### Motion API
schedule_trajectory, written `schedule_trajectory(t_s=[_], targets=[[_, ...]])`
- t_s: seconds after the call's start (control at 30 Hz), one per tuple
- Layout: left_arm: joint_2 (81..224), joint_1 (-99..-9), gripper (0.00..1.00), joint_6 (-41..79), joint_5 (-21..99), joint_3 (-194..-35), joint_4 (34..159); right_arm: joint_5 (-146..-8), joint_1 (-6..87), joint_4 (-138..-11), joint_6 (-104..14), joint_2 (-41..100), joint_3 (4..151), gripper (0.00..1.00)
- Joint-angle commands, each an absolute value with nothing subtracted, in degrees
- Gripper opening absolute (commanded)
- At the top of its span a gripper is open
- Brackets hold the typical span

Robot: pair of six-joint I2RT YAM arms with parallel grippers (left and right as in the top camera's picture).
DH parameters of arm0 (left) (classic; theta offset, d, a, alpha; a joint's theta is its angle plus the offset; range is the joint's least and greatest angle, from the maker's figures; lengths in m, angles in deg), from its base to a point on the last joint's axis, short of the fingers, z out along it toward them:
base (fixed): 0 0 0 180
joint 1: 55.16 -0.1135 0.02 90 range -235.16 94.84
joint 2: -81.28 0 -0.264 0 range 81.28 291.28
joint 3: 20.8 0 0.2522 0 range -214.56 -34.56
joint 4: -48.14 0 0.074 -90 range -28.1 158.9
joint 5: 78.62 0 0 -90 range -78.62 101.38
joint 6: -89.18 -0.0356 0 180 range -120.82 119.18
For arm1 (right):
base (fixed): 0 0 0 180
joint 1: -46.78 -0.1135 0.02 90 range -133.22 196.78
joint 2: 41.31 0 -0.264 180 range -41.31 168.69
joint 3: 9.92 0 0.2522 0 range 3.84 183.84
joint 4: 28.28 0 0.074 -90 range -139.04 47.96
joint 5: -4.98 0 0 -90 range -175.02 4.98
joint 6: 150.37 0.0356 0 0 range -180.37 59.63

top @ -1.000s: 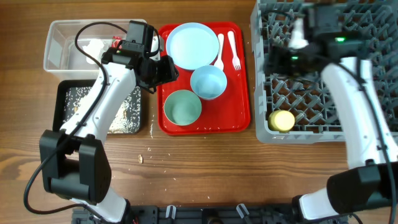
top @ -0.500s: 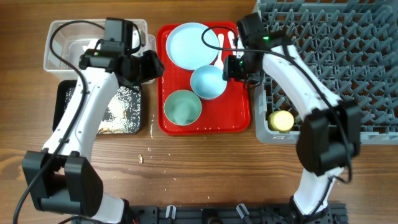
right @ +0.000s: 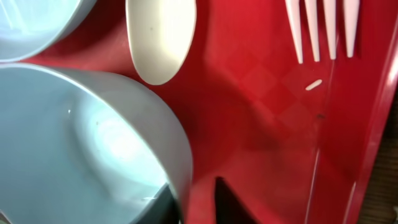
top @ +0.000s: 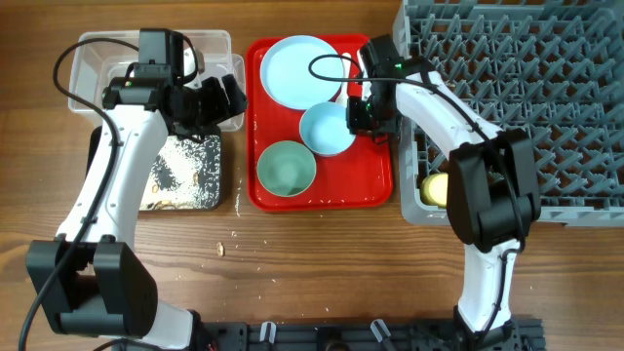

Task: Sort waste into correct bins and load items into the dishwasher rack
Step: 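Grasp the light blue bowl on the red tray with the right gripper, then lower the light blue bowl into the dish rack and release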

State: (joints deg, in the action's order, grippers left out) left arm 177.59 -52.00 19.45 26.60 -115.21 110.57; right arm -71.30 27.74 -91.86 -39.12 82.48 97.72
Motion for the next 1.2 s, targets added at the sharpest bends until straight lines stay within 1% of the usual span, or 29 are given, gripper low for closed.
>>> schedule_trajectory(t_s=[0.0,0.2,0.3,0.4,0.5,0.57,0.63,0.7,0.8,1.17], targets=[[176.85,-52.07,1.0,19.14,26.27,-115.58,110.59,-70.56,27.67,-92.02,-39.45,83.22,97.9,0.04],[176.85,-52.07,1.0,19.14,26.27,-115.58,110.59,-70.56,27.98,-93.35,-40.23,81.69,98.09,0.04],[176.85,-52.07,1.0,19.14,26.27,-115.58,110.59,-70.87,28.78,-95.1,-40.87,77.82,98.77,0.04],[176.85,-52.07,1.0,19.14,26.27,-115.58,110.59,-74.52,30.23,-97.31,-40.84,70.24,99.28,0.04],[176.85,-52.07,1.0,19.14,26.27,-115.58,110.59,-81.49,32.17,-100.1,-39.95,61.34,99.28,0.04],[176.85,-52.07,1.0,19.14,26.3,-115.58,110.59,-89.44,33.61,-103.16,-37.06,55.64,99.25,0.04],[176.85,-52.07,1.0,19.14,26.27,-115.58,110.59,-100.61,35.06,-107.12,-34.16,50.55,99.23,0.04],[176.85,-52.07,1.0,19.14,26.27,-115.58,110.59,-108.92,35.87,-110.2,-31.62,48.3,99.17,0.04],[176.85,-52.07,1.0,19.14,26.27,-115.58,110.59,-120.7,36.87,-114.81,-27.1,47.36,98.97,0.04],[176.85,-52.07,1.0,19.14,26.27,-115.58,110.59,-132.22,37.11,-116.3,-25.44,55.42,95.95,0.04]])
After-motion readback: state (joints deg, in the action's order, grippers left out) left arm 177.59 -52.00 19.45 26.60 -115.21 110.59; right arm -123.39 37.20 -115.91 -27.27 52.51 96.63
